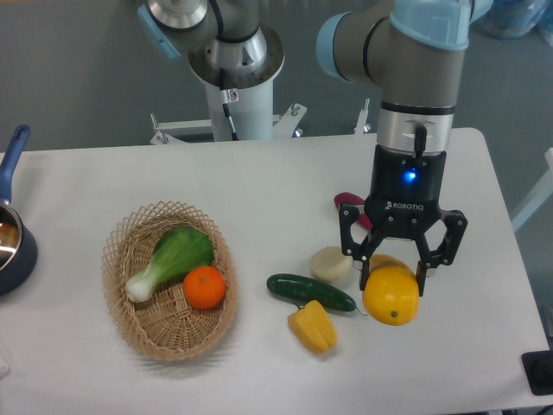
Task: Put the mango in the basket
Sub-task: 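Close the gripper on the yellow mango and lift it slightly, then carry the held mango over the wicker basket and lower it inside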
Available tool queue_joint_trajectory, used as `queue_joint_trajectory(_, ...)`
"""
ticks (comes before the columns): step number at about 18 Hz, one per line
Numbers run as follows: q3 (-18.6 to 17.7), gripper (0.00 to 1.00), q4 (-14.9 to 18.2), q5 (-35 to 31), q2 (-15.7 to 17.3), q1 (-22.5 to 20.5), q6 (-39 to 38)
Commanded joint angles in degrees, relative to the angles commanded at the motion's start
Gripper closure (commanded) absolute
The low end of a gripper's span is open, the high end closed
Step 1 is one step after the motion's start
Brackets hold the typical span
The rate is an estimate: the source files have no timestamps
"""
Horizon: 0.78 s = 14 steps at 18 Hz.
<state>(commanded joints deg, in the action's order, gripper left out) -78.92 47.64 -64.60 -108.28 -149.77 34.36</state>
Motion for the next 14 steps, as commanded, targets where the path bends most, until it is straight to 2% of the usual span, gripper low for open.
queue_joint_trajectory(2, -2.0, 0.54, -0.1, -0.5, 1.2, 0.7, 0.3)
queue_joint_trajectory(6, -2.6, 0.54, 0.1, -0.5, 1.7, 1.5, -2.0)
queue_joint_trajectory(9, -6.7, 0.54, 0.1, -0.8, 4.1, 2.4, -3.0)
queue_joint_trajectory(13, -8.2, 0.54, 0.4, -1.1, 4.5, 4.6, -3.3)
queue_joint_trajectory(14, -9.6, 0.54, 0.5, -1.3, 5.0, 5.9, -3.5)
